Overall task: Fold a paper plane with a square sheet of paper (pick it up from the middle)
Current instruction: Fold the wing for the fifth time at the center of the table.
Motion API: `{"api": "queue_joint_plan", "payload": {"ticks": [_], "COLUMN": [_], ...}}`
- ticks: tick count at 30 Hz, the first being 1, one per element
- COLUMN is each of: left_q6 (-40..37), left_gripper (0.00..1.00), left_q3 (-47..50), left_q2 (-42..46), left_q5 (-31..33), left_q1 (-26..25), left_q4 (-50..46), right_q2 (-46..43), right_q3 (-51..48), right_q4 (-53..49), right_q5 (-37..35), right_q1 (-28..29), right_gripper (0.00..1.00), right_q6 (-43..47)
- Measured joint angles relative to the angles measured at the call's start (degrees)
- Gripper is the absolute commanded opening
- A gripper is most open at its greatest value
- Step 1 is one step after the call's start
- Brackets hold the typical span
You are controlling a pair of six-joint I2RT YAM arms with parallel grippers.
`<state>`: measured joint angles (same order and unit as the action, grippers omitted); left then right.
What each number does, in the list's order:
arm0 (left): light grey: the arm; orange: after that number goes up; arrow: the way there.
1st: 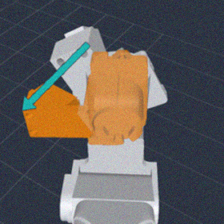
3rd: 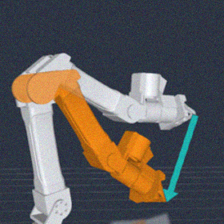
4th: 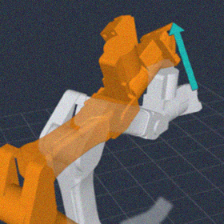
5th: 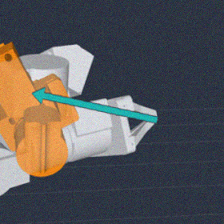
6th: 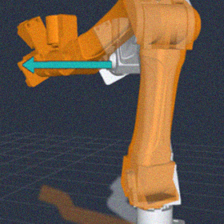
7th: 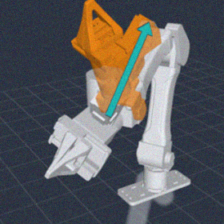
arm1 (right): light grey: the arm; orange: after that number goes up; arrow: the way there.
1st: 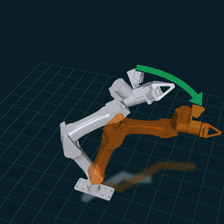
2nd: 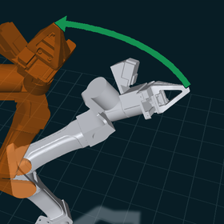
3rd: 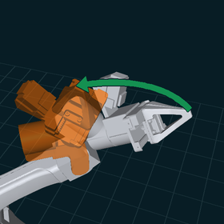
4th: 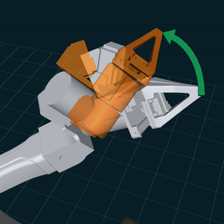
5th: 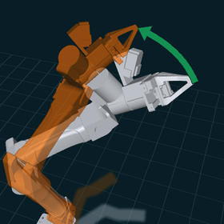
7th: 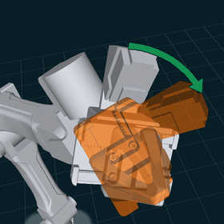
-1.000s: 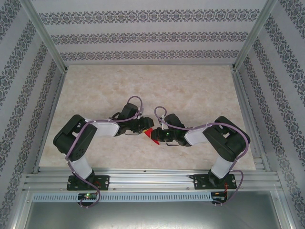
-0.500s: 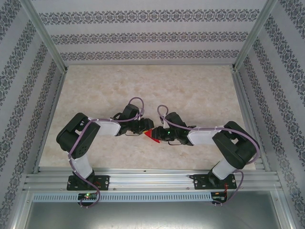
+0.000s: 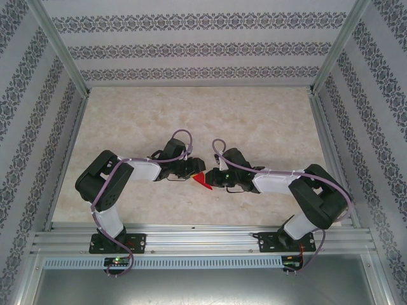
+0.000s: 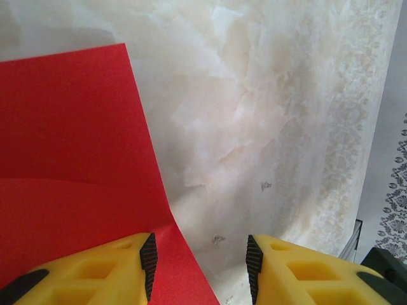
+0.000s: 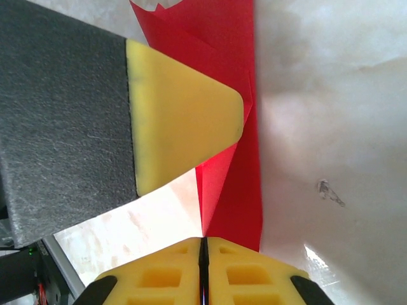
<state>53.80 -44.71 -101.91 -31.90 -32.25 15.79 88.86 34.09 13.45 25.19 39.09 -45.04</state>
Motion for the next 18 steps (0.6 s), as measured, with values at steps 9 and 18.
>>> {"api": "queue_joint_plan", "payload": {"ticks": [9,18], "left_q6": [-0.2,-0.2], "left_gripper": [0.45,0.45], "left_q3": [0.0,0.0], "left_q2": [0.1,0.1], "left_q5": [0.0,0.0], "left_q1": [0.0,0.0], "left_q4": [-0.3,-0.3], "right_q2": [2.5,3.1], "right_q3": [-2.0,-2.0], "right_q4": [0.9,1.4], "right_q5": [1.9,3.4], "right_q1": [0.2,0.5], "right_gripper": [0.11,0.16], "right_q6": [0.4,0.4]}}
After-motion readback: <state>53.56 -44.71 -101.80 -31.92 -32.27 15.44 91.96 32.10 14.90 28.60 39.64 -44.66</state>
